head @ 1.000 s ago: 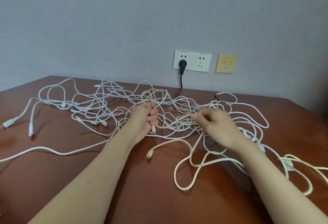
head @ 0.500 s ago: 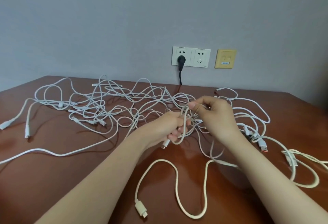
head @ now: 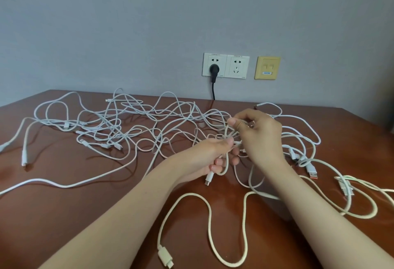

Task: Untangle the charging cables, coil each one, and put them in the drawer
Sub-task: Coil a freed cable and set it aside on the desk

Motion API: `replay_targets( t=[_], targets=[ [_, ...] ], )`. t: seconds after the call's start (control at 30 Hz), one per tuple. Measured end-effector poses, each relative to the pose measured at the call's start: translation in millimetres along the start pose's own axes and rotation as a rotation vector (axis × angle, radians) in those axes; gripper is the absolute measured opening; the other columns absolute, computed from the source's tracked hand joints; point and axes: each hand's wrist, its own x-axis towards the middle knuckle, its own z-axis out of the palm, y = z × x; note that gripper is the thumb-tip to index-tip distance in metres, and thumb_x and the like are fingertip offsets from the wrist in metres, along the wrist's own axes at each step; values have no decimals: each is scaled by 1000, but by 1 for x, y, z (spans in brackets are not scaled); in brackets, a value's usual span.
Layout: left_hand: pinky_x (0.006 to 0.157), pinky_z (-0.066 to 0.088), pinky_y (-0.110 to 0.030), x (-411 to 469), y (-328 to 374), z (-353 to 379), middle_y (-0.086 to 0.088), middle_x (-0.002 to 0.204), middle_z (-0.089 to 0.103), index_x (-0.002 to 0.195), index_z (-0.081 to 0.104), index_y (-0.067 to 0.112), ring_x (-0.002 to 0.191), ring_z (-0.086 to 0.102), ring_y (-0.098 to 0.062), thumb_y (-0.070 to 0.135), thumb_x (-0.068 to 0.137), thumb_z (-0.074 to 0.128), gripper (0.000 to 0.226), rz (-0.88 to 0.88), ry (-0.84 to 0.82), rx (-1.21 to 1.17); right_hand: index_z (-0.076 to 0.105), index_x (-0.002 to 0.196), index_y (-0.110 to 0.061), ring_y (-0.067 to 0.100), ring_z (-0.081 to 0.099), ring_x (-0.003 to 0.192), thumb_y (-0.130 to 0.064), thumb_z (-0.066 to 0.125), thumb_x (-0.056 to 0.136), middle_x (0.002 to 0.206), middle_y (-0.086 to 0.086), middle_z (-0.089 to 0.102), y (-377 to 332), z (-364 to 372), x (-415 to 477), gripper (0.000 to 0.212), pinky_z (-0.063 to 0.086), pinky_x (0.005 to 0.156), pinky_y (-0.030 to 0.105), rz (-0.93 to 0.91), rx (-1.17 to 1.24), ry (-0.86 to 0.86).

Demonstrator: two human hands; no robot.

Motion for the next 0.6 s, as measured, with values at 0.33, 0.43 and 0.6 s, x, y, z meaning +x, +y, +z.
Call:
replay_targets(
  t=[0.33,0.43,0.6],
  targets=[
    [69,50,-20,-7,3,-1,2,61,66,77,46,10,69,64,-11,10,102,28,31,-15,-94,30,58,74,-13,3,42,40,-12,57,90,46,-5,40,-7,-2,-3,16,30,43,12,-14,77,-167],
    [53,51,-20,-9,4,-2,5,51,51,78,44,9,48,56,-8,7,102,26,30,-81,-89,-49,57,73,-17,2,43,43,-15,59,89,44,-6,39,-6,1,-4,16,31,47,11,-36,32,-187],
    [35,22,-13,-6,5,2,9,44,28,72,39,14,34,24,-3,20,103,24,35,-128,27,-70,56,75,-15,4,41,42,-19,58,91,46,-7,40,2,5,-1,17,30,45,13,46,80,-197]
  ],
)
